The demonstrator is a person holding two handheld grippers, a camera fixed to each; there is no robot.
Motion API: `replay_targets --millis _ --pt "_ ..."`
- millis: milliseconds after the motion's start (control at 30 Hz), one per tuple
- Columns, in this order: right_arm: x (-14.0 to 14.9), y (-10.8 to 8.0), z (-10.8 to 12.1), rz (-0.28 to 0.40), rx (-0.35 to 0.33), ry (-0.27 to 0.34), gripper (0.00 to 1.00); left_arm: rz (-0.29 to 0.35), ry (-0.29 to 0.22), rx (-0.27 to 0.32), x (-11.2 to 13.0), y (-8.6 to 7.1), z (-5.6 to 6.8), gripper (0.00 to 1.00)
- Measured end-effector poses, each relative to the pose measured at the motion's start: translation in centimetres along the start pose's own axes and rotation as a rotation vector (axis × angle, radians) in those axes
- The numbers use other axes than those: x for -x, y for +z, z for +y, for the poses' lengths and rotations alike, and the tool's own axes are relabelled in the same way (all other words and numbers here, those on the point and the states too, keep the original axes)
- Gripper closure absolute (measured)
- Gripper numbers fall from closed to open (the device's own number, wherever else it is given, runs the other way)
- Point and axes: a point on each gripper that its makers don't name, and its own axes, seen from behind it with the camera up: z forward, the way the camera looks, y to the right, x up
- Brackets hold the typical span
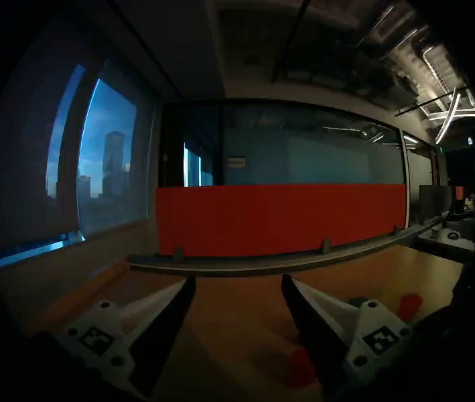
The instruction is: Pour water
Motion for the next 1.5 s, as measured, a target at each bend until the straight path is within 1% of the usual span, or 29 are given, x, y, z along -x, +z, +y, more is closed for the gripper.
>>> replay_targets --millis 167,267,367,533,700,800,900,1067,1167,1267,1400,1500 --pt "-1.5 0.2 -0.2 0.004 -0.012 0.007 0.01 0.003 0.004 0.007 -1.9 0.6 0.1 0.06" --pt "-2.4 0.3 -0.4 0.007 -0.021 0.01 0.01 0.002 0.004 0.011 -2.8 0.7 0.0 0.06" --pt "-2.6 0.3 -0.7 0.009 -0.031 0.009 0.01 0.003 -0.005 0.019 -3.3 0.8 0.1 0.06" --pt "-2.2 0.4 -1.0 -0.003 -0.057 0.008 0.01 -0.012 -0.005 0.047 -3.0 0.8 0.5 0.06" --pt "-2.6 0.3 -2.2 -0.001 -0.123 0.008 0.01 -0.03 0.016 0.091 -2.7 0.9 1.1 0.06" --pt "-3.2 0.0 -3.2 0.006 -0.172 0.0 0.01 -0.034 0.029 0.13 -2.7 0.7 1.8 0.06" --pt "-3.6 -0.3 -4.1 0.008 -0.222 -0.01 0.01 -0.034 0.033 0.18 -3.0 0.4 2.9 0.06" --pt "-3.7 -0.8 -5.8 -0.01 -0.313 -0.02 0.01 -0.028 0.05 0.275 -3.5 -0.3 4.9 0.06" --pt "-3.8 -1.1 -6.9 -0.022 -0.362 -0.017 0.01 -0.028 0.058 0.319 -3.7 -0.7 5.8 0.06" --pt "-4.0 -1.5 -7.8 -0.024 -0.406 -0.018 0.01 -0.032 0.048 0.362 -3.8 -1.1 6.6 0.06" --pt "-4.2 -1.8 -8.7 -0.018 -0.443 -0.033 0.01 -0.04 0.029 0.417 -4.0 -1.6 7.4 0.06" --pt "-4.2 -1.9 -9.1 -0.019 -0.457 -0.045 0.01 -0.041 0.031 0.45 -4.2 -1.9 8.1 0.06"
